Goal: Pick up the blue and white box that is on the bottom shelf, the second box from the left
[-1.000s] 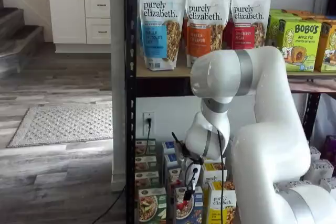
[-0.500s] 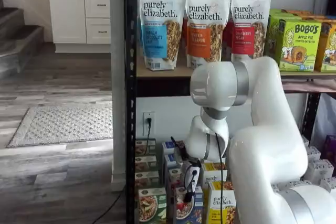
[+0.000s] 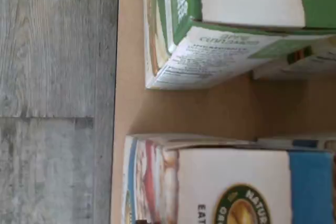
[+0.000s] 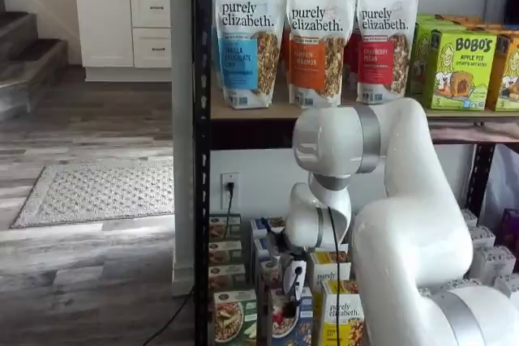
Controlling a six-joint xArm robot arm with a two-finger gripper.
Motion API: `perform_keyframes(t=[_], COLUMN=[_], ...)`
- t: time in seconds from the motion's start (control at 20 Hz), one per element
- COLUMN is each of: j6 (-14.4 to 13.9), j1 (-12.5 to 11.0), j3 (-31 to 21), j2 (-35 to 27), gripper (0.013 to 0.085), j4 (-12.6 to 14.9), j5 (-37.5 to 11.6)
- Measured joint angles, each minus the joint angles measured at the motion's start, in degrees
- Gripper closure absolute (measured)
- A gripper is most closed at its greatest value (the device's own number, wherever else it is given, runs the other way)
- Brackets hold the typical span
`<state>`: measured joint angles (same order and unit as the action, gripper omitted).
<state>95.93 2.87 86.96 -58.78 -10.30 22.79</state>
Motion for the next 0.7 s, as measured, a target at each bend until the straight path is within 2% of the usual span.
perform_keyframes(t=[0.35,0.7], j6=[-3.6,-4.4], j1=[0.7,0.7], j3=[3.1,2.2], j2=[-2.2,-1.6], gripper=[0.013,0.013], j4=[3.2,4.1], j5=[2.6,2.5])
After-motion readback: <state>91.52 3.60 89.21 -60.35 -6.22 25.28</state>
